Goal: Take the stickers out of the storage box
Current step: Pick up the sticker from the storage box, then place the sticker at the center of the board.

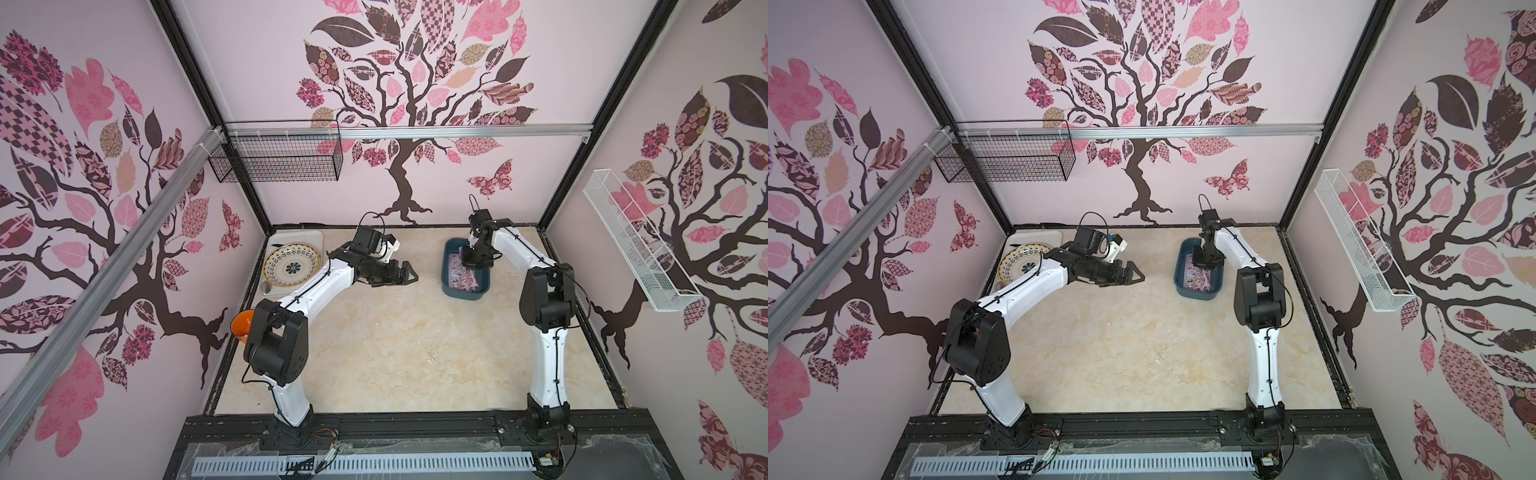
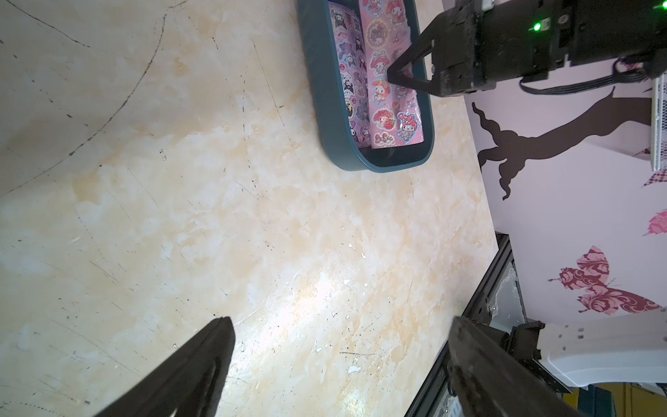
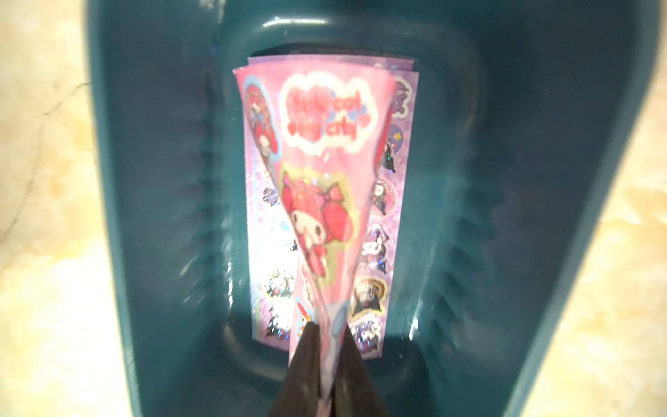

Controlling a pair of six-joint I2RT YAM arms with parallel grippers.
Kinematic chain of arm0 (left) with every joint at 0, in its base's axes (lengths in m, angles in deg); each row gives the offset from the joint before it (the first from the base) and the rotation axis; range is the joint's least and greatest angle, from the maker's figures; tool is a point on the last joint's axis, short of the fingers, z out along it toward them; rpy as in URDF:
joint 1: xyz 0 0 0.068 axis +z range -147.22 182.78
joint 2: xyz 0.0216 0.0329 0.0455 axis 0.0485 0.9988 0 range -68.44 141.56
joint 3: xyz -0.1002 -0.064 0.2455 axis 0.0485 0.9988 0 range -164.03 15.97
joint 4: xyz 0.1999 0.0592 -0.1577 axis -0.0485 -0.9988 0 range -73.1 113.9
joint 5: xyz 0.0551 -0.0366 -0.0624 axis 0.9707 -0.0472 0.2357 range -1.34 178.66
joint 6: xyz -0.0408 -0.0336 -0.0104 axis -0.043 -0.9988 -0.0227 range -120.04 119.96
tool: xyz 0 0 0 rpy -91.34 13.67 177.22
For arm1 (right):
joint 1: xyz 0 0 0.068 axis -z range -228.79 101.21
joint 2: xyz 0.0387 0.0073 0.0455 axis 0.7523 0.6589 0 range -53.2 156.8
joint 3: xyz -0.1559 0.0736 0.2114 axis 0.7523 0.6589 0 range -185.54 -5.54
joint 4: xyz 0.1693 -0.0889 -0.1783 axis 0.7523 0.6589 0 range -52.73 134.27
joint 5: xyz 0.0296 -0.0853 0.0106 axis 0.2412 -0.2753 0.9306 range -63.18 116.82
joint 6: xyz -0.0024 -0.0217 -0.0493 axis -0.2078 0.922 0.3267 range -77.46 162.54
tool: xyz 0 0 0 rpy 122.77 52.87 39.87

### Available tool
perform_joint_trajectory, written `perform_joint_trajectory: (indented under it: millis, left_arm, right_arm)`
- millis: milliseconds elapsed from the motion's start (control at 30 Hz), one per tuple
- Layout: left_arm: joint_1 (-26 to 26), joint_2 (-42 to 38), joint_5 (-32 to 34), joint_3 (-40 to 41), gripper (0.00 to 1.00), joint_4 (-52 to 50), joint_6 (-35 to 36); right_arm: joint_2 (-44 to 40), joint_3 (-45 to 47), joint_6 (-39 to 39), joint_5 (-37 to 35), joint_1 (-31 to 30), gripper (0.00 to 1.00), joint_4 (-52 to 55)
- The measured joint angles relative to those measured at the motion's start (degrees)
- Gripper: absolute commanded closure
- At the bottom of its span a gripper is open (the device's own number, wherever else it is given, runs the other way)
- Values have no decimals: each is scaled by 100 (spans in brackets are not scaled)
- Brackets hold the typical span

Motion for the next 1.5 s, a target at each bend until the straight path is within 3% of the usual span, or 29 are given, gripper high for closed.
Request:
perform_joint_trajectory:
  millis: [167, 400, 500, 600, 933, 1100, 1500]
  left_arm:
    - [22, -4, -271, 103, 8, 173, -22]
    - [59, -39, -981, 487, 15, 852, -350]
    - [59, -39, -1314, 638, 23, 1250, -544]
    - [59, -37, -1665, 804, 32, 1718, -846]
    - [-28, 68, -2306, 953, 35, 2723, -1504]
    - [-192, 234, -2426, 953, 35, 2828, -1598]
    - [-275, 297, -2527, 953, 48, 2883, -1727]
  right_arm:
    - [-723, 164, -61, 382, 0, 86, -9]
    - [-2234, 1416, -354, 1458, 0, 85, -479]
    - [-2559, 1915, -501, 1976, 0, 85, -693]
    - [-2660, 2341, -678, 2496, 0, 85, -935]
    - [-2673, 3158, -1390, 3742, -90, 84, -1875]
    - [-2673, 3281, -1681, 4004, -254, 84, -2256]
    - [-2675, 3427, -2063, 4310, -367, 83, -2782]
